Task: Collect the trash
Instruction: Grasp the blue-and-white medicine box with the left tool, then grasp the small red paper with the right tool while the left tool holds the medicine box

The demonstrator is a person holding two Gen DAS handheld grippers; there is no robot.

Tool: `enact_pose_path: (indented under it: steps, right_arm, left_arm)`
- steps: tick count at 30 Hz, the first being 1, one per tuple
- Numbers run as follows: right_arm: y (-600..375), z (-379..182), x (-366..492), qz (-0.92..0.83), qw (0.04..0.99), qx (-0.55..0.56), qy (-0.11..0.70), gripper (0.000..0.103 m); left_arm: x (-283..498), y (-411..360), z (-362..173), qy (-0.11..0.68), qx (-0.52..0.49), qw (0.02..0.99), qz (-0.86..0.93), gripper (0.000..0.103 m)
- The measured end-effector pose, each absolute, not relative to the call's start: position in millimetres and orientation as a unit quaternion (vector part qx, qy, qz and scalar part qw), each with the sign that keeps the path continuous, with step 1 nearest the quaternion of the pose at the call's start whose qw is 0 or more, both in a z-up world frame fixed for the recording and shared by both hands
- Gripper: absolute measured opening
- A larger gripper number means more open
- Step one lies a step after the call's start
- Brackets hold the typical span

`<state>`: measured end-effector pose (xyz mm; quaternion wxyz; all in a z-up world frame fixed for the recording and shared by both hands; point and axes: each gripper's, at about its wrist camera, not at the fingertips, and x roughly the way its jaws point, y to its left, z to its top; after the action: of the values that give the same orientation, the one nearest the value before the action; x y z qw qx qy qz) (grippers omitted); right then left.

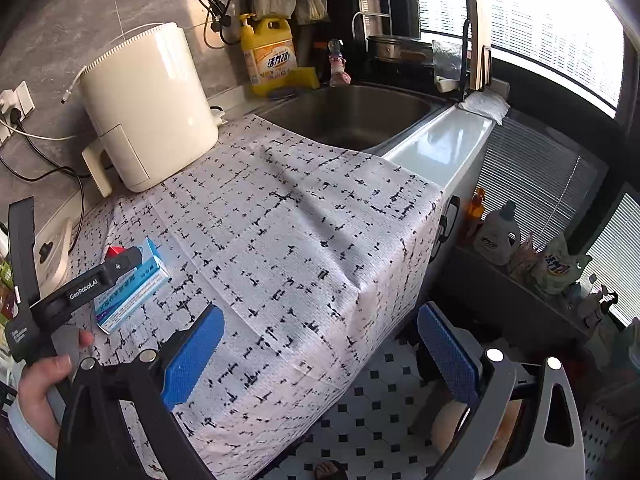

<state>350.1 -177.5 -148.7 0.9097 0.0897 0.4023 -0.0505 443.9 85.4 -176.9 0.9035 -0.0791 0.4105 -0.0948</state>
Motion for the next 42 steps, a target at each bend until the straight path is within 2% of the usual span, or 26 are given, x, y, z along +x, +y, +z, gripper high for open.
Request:
enact_pose_path:
  steps: [8, 10, 11, 12, 23, 34, 37, 39, 42]
  right_arm:
    - [-182.6, -146.6, 340.4, -0.021, 0.913, 0.089, 0.398, 0.095]
    - [-185.7, -144.4, 336.8, -0.015, 0.914, 0.089, 0.395, 0.095]
    - [-187.6, -143.0, 335.2, -0.013, 0.915, 0.089, 0.394, 0.095]
    - [-189.4, -142.1, 334.0, -0.011, 0.915, 0.090, 0.393, 0.095]
    - [-185.0, -131.1, 331.2, 0.014, 0.920, 0.088, 0.382, 0.095]
    - [-115.9, -121.9, 362.2, 0.080, 0.922, 0.066, 0.374, 0.095]
    - [-92.3, -123.4, 374.9, 0.100, 0.920, 0.060, 0.375, 0.092]
    - [-77.7, -125.7, 384.1, 0.115, 0.916, 0.056, 0.379, 0.085]
    - [-54.0, -130.5, 398.5, 0.135, 0.912, 0.049, 0.384, 0.083]
  left_arm:
    - [416.5, 67.8, -180.8, 0.426, -0.060, 0.899, -0.077, 0.095]
    - [411.8, 60.8, -183.8, 0.437, -0.039, 0.897, -0.059, 0.082]
    - [409.3, 55.4, -185.8, 0.443, -0.022, 0.895, -0.046, 0.070]
    - [406.7, 52.2, -185.5, 0.443, -0.010, 0.896, -0.042, 0.065]
    - [381.6, 62.7, -137.5, 0.377, -0.028, 0.926, -0.022, 0.064]
    - [388.2, 128.2, -122.5, 0.359, -0.047, 0.931, 0.035, 0.064]
    - [393.4, 147.2, -121.9, 0.355, -0.053, 0.932, 0.047, 0.064]
    - [396.5, 159.7, -122.9, 0.354, -0.056, 0.932, 0.056, 0.064]
    - [400.6, 177.7, -125.5, 0.354, -0.062, 0.930, 0.070, 0.064]
